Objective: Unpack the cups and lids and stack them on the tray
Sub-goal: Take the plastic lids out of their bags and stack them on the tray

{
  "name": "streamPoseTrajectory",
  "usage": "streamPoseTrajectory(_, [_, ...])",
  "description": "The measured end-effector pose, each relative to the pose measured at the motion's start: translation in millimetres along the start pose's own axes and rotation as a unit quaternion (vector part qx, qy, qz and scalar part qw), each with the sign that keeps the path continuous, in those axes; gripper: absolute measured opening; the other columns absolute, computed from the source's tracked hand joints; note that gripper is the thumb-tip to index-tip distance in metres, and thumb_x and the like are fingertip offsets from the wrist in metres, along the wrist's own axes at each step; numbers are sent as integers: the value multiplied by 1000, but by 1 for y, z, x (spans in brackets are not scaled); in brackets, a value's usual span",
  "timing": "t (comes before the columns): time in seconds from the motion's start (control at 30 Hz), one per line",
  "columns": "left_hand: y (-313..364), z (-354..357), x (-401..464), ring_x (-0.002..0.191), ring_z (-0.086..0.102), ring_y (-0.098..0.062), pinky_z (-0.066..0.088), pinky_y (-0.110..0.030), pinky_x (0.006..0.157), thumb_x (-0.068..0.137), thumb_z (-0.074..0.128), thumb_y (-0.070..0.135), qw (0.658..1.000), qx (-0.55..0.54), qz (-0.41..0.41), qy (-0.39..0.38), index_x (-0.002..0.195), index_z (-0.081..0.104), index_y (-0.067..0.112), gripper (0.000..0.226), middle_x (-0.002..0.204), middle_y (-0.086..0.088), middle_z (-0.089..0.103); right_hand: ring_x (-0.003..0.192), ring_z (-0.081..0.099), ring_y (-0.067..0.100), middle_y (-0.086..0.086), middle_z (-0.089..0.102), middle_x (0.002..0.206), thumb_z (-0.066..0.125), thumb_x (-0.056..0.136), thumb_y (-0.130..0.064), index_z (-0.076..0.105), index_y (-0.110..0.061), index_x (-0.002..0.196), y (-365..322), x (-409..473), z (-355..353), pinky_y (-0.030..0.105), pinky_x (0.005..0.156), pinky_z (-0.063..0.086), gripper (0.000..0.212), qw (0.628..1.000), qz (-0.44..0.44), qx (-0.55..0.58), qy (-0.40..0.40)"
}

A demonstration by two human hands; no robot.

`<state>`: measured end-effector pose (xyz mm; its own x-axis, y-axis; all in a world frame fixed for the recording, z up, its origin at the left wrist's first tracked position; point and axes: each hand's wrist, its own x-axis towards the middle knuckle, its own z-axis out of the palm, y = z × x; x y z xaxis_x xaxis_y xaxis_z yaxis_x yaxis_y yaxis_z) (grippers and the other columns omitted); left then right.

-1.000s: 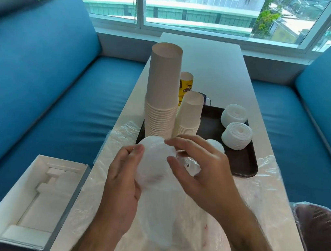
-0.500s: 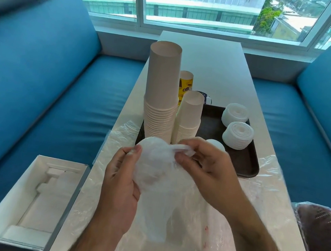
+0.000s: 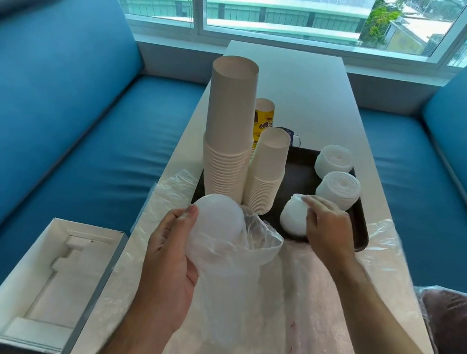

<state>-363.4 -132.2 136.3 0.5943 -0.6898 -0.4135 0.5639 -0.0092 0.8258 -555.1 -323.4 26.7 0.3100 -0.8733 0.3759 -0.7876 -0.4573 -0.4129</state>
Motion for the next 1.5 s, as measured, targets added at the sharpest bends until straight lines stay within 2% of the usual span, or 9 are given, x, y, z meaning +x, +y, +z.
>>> streamPoseTrajectory(0.17, [2,-1,0,112,67,-22,54,-45,99,83,66,38,1000,0,3,-6,108,71,28,27,114,2,74,128,57,28,3,63,137,65,90,-35,66,-16,131,0,-4,8,48,105,42,45,991,14,-66,-116])
streamPoseTrajectory(0.43, [2,0,1,114,67,-24,53,-48,100,87,66,36,1000,-2,7,-19,109,72,26,25,114,0,74,127,55,26,2,66,134,73,86,-20,69,-15,129,-3,-8,11,45,105,38,43,991,15,-72,-110])
streamPoseTrajectory(0.53, [1,0,-1,115,66,-25,52,-49,100,86,67,36,999,6,18,-27,98,75,30,16,114,0,74,134,51,25,1,59,143,73,89,-23,63,-18,135,-9,-7,4,43,111,32,48,990,23,-67,-122])
streamPoseTrajectory(0.67, [1,2,-5,116,64,-26,52,-48,100,76,67,43,997,39,48,-36,78,75,37,10,111,2,72,130,53,20,-1,61,138,73,90,-19,64,-22,131,-48,-5,-23,47,111,36,43,996,17,85,-19])
streamPoseTrajectory(0.73, [-1,3,-6,116,63,-25,52,-48,100,83,65,41,996,52,64,-35,76,73,39,10,108,3,72,118,59,13,-3,66,126,72,90,-13,67,-20,124,-80,-9,-43,43,102,49,35,980,-36,191,42])
streamPoseTrajectory(0.83, [-5,2,-5,106,66,-23,56,-51,93,93,61,32,994,60,75,-51,73,72,36,23,97,3,73,113,62,13,-1,67,119,70,91,-11,71,-14,120,-122,-24,-68,35,96,52,29,955,-130,260,52])
streamPoseTrajectory(0.97, [-2,2,-8,92,72,-20,59,-33,68,97,58,29,994,57,75,-63,81,71,33,21,91,3,75,116,61,15,1,67,124,68,94,-17,70,-16,124,-142,-39,-69,43,94,52,30,951,-194,239,17])
streamPoseTrajectory(1.37, [0,-6,-10,94,74,-23,60,-32,64,97,56,31,997,23,50,-58,105,68,28,14,100,-2,75,114,63,14,1,69,122,77,89,-16,73,-12,113,-144,-52,-64,29,97,53,24,946,-234,222,38])
streamPoseTrajectory(1.5, [-2,-10,-7,96,72,-26,59,-34,65,98,57,32,997,28,51,-47,106,68,28,14,103,-3,75,105,64,6,-7,71,113,73,92,-21,70,-17,113,-139,-50,-71,24,92,53,21,943,-217,246,-47])
